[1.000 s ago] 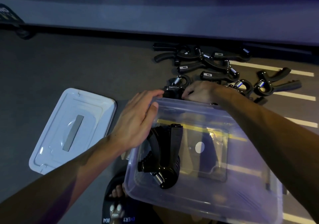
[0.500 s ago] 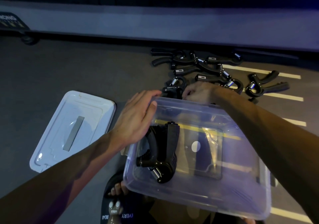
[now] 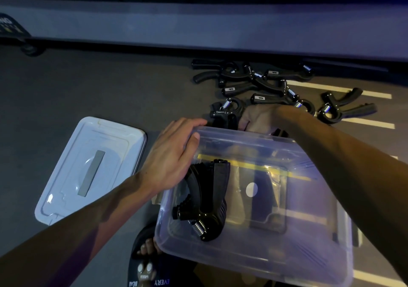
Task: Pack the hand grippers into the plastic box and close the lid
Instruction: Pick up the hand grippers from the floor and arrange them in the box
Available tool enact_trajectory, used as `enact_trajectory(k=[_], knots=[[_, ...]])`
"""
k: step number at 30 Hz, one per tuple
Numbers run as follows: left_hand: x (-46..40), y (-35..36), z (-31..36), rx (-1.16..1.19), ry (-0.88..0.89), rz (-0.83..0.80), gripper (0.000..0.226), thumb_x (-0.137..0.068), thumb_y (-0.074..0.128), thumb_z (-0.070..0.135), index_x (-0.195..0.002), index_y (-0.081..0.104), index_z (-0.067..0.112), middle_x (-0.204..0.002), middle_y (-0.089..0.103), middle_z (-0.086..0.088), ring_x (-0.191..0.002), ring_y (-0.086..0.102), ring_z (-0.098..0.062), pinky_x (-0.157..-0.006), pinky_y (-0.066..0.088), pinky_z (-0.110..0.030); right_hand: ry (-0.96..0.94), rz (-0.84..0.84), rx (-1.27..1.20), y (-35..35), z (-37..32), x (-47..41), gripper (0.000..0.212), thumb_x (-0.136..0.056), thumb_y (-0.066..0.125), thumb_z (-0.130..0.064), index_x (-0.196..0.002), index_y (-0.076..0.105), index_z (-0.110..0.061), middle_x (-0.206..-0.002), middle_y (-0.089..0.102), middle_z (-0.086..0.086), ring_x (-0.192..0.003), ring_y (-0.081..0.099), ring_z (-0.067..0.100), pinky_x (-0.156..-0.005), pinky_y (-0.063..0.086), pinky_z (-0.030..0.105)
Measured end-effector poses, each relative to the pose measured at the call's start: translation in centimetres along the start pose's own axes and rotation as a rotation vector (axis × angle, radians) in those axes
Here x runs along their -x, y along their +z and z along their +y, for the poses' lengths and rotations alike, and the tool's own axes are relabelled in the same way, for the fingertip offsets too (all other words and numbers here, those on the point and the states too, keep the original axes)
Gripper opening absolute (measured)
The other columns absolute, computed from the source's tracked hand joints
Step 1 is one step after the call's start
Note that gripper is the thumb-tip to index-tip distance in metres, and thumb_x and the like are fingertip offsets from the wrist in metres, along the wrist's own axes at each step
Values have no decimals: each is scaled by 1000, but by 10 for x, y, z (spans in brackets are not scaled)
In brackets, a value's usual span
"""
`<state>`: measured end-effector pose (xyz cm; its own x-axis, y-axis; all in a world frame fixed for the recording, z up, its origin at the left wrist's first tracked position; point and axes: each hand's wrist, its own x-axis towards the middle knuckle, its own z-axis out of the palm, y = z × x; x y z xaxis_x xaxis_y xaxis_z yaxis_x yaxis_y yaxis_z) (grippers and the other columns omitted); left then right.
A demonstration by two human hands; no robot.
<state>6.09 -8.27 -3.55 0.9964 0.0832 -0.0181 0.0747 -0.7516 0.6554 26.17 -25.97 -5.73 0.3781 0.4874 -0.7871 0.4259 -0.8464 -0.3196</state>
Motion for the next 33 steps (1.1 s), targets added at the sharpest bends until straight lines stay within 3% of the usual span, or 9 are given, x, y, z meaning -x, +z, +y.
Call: enact_trajectory(k=[3,7,12,14,16,21,25,30,33], knots=[[0,-1,1,-1,3,3,36,-107,37,27,-136,55,18,-125,58,9,-120,53,-10,-103,40,-33,-39,191,-8,-7,-2,4,29,-85,67,-34,-67,66,-11,-57,55,-1,-57,51,14,-56,41,22],[1,-2,1,-13,5,-4,36,-107,36,27,-136,55,19,-126,59,8,-120,53,-11,-103,40,-33,-107,338,-111,-5,6,10,41,-94,59,-35,-84,64,4,-64,50,7,-58,47,19,-56,35,25],[2,-5,5,-37,8,-24,37,-108,35,30,-139,51,19,-132,58,8,-123,50,-10,-106,39,-39,-204,561,-338,-15,4,47,28,-99,54,-32,-97,70,-10,-77,69,17,-58,59,20,-53,46,26],[3,-10,6,-14,-1,-12,38,-108,36,34,-141,49,21,-134,57,10,-125,49,-8,-108,40,-40,-264,648,-459,-19,-4,70,28,-101,51,-27,-99,70,-7,-89,73,19,-72,65,22,-60,48,28],[5,-20,8,49,-36,30,38,-107,40,38,-141,51,24,-133,58,11,-125,51,-6,-107,42,-36,-355,696,-637,-19,-12,90,28,-102,49,-23,-95,70,-5,-84,72,14,-69,65,13,-61,50,23],[-3,-58,30,343,-93,142,33,-96,56,45,-125,61,31,-115,71,6,-104,67,-8,-96,52,-29,-523,648,-1003,-6,-29,133,31,-103,44,-21,-98,67,-1,-84,68,7,-71,65,14,-63,56,25],[2,-82,67,535,-96,26,23,-97,59,40,-109,67,22,-86,76,0,-75,67,-13,-75,54,-24,-639,504,-1252,17,-48,159,30,-101,45,-19,-100,64,5,-89,65,16,-71,62,20,-67,59,29],[28,-87,96,706,-102,-63,20,-90,59,29,-97,67,12,-79,75,-3,-69,66,-14,-72,56,-22,-666,484,-1223,42,-54,187,27,-100,46,-19,-106,66,-3,-96,70,10,-83,65,20,-74,57,32],[48,-91,105,719,-40,-25,27,-83,67,22,-107,68,9,-88,74,-21,-75,73,-18,-77,59,-28,-498,452,-1176,53,-46,202,41,-90,53,-39,-120,66,-16,-116,70,5,-104,63,18,-85,56,43]])
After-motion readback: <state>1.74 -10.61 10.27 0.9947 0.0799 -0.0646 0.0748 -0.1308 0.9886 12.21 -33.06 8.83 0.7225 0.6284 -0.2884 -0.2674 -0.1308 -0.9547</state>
